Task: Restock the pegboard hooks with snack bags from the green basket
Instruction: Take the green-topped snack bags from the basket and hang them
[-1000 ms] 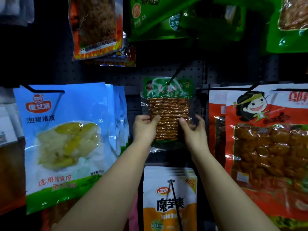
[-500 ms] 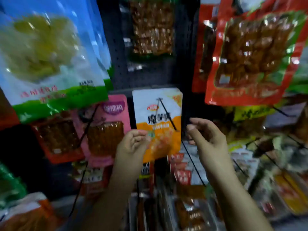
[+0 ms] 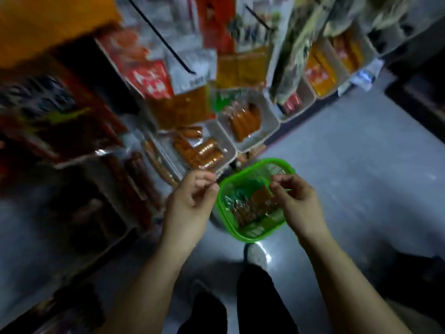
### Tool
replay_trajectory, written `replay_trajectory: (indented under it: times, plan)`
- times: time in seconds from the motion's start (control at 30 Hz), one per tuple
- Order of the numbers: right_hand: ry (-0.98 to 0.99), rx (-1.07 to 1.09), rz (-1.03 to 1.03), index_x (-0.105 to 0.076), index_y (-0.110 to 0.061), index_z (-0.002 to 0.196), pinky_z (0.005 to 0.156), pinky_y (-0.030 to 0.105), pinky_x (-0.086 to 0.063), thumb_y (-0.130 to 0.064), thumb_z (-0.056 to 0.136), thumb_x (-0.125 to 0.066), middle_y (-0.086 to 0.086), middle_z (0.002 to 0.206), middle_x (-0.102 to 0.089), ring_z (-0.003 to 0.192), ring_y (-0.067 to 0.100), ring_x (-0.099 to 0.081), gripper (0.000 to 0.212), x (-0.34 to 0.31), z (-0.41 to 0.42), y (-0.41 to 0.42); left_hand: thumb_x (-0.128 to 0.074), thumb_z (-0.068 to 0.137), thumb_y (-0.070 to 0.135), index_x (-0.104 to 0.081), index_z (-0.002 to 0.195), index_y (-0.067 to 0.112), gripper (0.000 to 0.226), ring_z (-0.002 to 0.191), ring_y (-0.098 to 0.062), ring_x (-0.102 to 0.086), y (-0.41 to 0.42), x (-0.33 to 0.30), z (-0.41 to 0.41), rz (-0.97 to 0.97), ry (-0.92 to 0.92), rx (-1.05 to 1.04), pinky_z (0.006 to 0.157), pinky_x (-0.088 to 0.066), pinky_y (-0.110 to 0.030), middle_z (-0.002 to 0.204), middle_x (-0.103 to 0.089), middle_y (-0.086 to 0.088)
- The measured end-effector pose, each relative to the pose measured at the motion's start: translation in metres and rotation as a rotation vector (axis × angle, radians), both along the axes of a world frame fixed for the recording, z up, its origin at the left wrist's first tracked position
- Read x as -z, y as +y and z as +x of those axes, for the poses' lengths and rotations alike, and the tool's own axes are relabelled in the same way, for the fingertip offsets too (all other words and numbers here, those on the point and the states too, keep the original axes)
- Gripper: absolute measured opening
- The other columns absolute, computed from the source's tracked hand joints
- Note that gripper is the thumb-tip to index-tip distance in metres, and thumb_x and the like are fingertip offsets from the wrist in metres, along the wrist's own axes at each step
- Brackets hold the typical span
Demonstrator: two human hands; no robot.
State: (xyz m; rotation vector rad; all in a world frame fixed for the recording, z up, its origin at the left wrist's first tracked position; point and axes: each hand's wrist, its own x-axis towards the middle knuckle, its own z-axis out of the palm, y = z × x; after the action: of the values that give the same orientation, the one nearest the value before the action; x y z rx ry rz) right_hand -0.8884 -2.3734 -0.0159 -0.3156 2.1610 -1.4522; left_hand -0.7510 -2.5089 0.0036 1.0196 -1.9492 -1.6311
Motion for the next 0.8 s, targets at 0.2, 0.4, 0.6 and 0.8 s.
replay_trajectory:
  times: [0.2,0.4,0.6,0.8]
  plan:
    - [-0.132,-0.094,0.323,-0.062,-0.022,0.082,0.077,0.039,-0.051,-0.012,0.09,-0.062,-0.005,0.075,-0.062,0.07,0.012,-0.059,0.013,0.184,-0.062,0.039,-0.063,0.086,0.002,-0.058,0.081,0.032,0.031,0.071,-0.004,-0.058,0.031,0.203,-0.065,0.176,-0.192,0.089,0.074,-0.046,-0.023,0.079,-0.064,0.007]
    - [-0.104,-0.375,0.666,-0.065,-0.013,0.105,0.079,0.039,-0.049,-0.022,0.092,-0.06,0.014,0.096,-0.068,0.089,0.032,-0.065,0.017,0.387,-0.12,0.068,-0.057,0.09,0.004,-0.055,0.083,0.024,0.021,0.085,-0.018,-0.056,0.058,0.437,-0.128,0.374,-0.419,0.16,0.078,-0.042,-0.029,0.084,-0.059,0.005]
    - [-0.012,-0.56,0.901,-0.058,-0.012,0.126,0.086,0.029,-0.043,-0.035,0.087,-0.066,0.016,0.127,-0.061,0.114,0.03,-0.058,0.047,0.548,-0.164,0.051,-0.053,0.092,0.006,-0.058,0.096,0.014,0.011,0.084,-0.014,-0.054,0.055,0.586,-0.173,0.556,-0.618,0.125,0.067,-0.042,-0.022,0.099,-0.058,-0.006]
    - [0.03,-0.692,1.026,0.005,-0.02,0.152,0.112,0.058,-0.025,-0.053,0.066,-0.078,0.016,0.158,-0.009,0.143,0.039,-0.015,0.124,0.623,-0.162,0.005,-0.041,0.094,-0.002,-0.053,0.124,0.008,0.034,0.12,-0.029,-0.052,0.036,0.639,-0.213,0.543,-0.638,-0.058,0.095,-0.044,-0.035,0.13,-0.054,-0.018]
